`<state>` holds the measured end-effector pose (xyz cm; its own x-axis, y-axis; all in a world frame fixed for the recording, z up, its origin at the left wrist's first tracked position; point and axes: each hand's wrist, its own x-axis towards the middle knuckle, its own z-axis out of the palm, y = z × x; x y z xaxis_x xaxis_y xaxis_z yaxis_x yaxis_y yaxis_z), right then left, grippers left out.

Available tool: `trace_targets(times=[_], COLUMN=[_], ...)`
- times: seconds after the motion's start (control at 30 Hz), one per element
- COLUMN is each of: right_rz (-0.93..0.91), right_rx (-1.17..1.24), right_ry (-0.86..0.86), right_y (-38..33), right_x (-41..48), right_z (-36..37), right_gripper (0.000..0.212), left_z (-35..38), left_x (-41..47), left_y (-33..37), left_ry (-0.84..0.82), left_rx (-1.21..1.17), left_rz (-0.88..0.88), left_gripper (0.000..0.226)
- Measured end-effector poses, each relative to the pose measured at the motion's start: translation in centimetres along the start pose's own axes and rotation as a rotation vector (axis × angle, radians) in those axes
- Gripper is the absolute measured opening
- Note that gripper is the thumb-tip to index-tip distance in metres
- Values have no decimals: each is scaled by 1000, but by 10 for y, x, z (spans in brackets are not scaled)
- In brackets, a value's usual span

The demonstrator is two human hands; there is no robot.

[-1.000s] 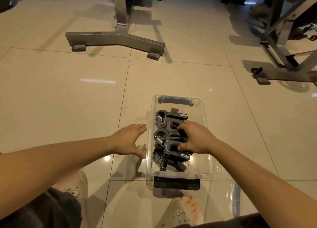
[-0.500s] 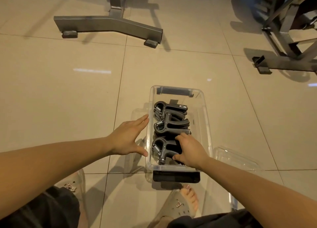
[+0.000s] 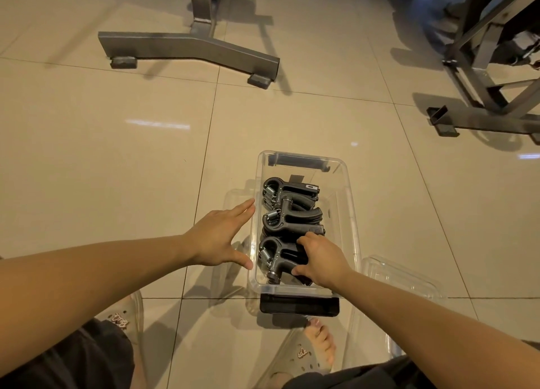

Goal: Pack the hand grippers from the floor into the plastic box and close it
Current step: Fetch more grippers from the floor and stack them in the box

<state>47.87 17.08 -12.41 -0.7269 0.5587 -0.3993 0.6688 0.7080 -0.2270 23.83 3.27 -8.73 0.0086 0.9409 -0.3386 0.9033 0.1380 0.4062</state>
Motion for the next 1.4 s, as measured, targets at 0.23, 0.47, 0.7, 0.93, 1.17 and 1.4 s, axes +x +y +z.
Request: trace_targets(times=[0.23,0.47,0.7,0.93,1.17,1.4], right_rz=[12,27,-41,-283,-535,-705], right_rx=[20,204,301,352,374,266], right_ry=[-21,56,268,368,307,225], right_y=[-6,-19,-80,-210,-354,-551], right_x=[-5,-27,-17,0,-11,15], right_z=[-8,-39,-112,-201,-227,-218], right_gripper=[70,77,64,33,32,34], left_z=[-3,-20,-92,-206,-225,-224], left_x=[-1,-5,-45,-145,-295,-441], left_y=[3,16,23,7,-95,-206], left_ry=[-9,-50,9,101,400,576], left_rx=[16,-2,-70,-43,-217,-336], left_rz=[-15,-16,-125,-322,-570,-735], left_gripper=[135,130,97,74,60,54])
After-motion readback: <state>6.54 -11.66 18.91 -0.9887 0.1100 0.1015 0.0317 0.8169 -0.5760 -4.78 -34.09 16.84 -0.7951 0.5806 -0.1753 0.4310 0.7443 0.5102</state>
